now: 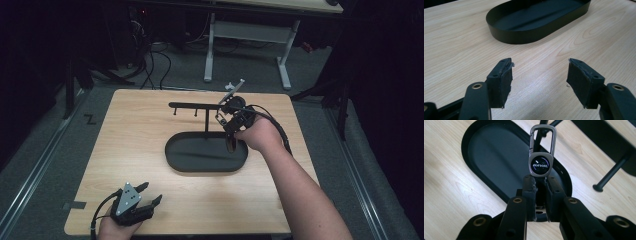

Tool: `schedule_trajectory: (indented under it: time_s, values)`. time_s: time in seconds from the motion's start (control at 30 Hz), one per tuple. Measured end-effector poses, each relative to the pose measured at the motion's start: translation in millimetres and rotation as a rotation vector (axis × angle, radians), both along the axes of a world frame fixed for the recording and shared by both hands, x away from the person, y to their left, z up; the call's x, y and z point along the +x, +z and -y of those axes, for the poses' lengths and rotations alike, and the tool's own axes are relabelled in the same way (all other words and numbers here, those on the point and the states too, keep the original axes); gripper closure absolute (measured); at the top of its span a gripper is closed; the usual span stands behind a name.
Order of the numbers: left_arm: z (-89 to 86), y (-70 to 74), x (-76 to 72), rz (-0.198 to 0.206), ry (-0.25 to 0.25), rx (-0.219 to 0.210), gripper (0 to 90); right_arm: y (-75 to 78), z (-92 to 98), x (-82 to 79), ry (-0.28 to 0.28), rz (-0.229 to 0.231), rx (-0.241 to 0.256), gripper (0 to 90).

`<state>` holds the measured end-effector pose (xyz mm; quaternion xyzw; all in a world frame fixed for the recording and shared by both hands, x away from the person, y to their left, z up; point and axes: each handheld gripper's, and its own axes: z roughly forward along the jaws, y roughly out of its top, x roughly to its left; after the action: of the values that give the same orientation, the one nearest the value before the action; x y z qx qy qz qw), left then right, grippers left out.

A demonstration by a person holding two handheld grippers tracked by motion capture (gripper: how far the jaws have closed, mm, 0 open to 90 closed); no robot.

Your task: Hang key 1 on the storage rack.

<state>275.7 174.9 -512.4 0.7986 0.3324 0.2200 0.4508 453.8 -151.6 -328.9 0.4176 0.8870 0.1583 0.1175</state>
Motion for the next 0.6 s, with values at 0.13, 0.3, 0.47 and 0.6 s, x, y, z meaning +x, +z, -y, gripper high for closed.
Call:
schedule_trajectory:
  time_s: [0.13,0.3,0.47,0.6]
  values:
    - [0.2,-0.5,0.1,0.0,0.0,-0.003,37.3,-0.4,-3.7,5.0,0.001,0.001,0.005,80.2]
    - [1.2,-1.0,0.2,0.001,-0.003,0.005,37.2,-5.7,-8.8,9.1,-0.006,0.007,-0.018,80.2]
    - [1.3,-1.4,0.4,-0.004,-0.009,0.005,37.3,-15.9,-10.9,16.7,-0.022,-0.005,-0.031,80.0]
    - [1.6,-1.6,0.2,-0.008,-0.014,0.008,37.3,-21.6,-12.7,21.9,-0.035,-0.001,-0.029,79.8]
